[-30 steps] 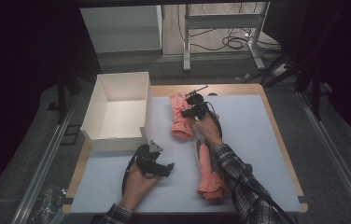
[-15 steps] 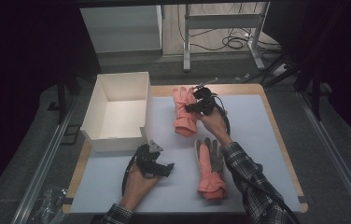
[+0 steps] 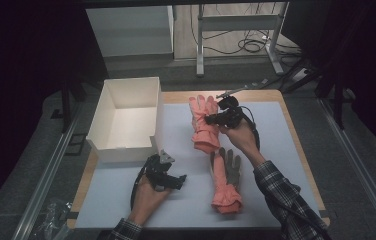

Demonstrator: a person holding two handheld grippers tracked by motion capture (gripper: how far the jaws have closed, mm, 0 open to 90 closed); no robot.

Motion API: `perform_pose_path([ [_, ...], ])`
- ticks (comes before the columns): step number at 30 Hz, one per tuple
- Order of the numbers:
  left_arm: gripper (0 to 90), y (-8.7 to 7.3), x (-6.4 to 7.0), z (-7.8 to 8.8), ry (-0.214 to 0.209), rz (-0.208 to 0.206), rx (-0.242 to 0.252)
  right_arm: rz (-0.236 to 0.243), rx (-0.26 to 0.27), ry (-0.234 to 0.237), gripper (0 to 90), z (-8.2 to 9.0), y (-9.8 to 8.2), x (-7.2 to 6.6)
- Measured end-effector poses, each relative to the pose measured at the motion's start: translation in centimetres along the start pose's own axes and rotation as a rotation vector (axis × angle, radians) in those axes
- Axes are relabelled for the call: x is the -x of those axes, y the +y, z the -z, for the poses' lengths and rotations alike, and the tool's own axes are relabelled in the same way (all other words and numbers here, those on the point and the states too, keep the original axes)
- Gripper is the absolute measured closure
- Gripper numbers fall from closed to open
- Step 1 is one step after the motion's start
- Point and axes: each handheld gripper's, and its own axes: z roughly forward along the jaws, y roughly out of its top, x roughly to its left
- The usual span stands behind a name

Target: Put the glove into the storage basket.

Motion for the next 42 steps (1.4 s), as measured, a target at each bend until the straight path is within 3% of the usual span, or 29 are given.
perform_pose_path([
  [11,0.2,0.0,0.0,0.0,0.001,0.002,0.002,-0.014,0.015,0.047,83.1,4.0,-2.9,-1.9],
  [23,0.2,0.0,0.0,0.0,-0.001,0.003,-0.001,-0.043,0.021,0.065,82.9,9.3,-9.1,-3.9],
  [31,0.2,0.0,0.0,0.0,-0.001,0.0,-0.003,-0.052,-0.003,0.056,82.5,9.9,-12.4,-5.7],
  [37,0.2,0.0,0.0,0.0,0.0,0.001,0.0,-0.117,0.017,0.048,81.6,9.2,-14.2,-5.2],
  [42,0.2,0.0,0.0,0.0,0.001,0.0,0.0,-0.121,0.009,-0.03,79.2,7.6,-15.7,-5.4],
])
